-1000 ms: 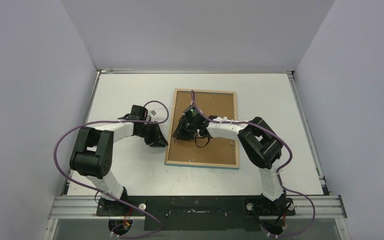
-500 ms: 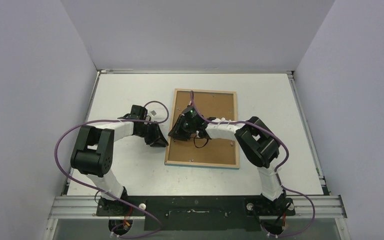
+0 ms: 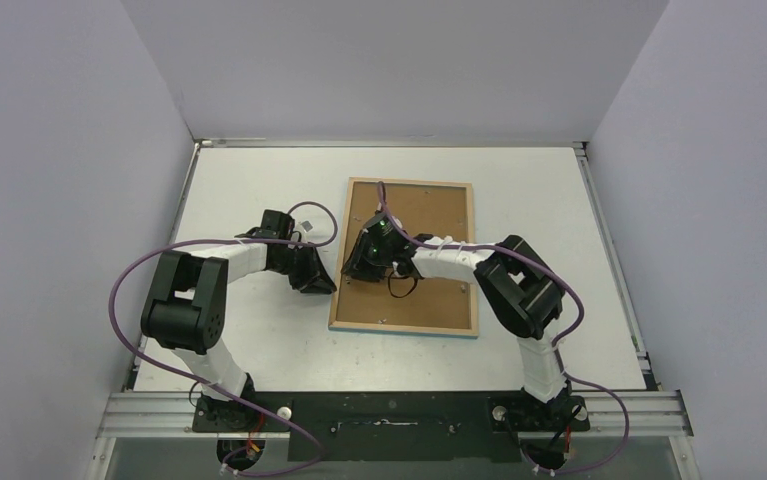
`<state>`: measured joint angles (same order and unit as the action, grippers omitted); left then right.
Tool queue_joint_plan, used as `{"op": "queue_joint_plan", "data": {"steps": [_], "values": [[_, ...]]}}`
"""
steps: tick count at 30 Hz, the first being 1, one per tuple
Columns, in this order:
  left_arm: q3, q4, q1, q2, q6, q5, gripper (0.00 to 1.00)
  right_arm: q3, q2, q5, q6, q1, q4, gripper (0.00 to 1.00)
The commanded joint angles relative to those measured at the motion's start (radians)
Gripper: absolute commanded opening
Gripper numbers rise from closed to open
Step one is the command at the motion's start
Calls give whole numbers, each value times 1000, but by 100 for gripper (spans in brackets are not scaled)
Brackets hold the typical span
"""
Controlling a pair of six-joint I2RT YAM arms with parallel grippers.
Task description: Put the photo into the frame
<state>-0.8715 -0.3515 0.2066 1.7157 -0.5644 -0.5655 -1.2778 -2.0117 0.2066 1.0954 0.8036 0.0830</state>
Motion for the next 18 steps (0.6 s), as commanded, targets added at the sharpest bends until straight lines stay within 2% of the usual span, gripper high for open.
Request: {"op": "queue_joint_plan", "data": {"steps": [1,18], "values": [[-14,-12,-2,12,29,53,17,6,59,24,-34,14,4,33],[-18,-9,-2,19,27,42,15,-12,-4,63,-33,16,-34,34]]}}
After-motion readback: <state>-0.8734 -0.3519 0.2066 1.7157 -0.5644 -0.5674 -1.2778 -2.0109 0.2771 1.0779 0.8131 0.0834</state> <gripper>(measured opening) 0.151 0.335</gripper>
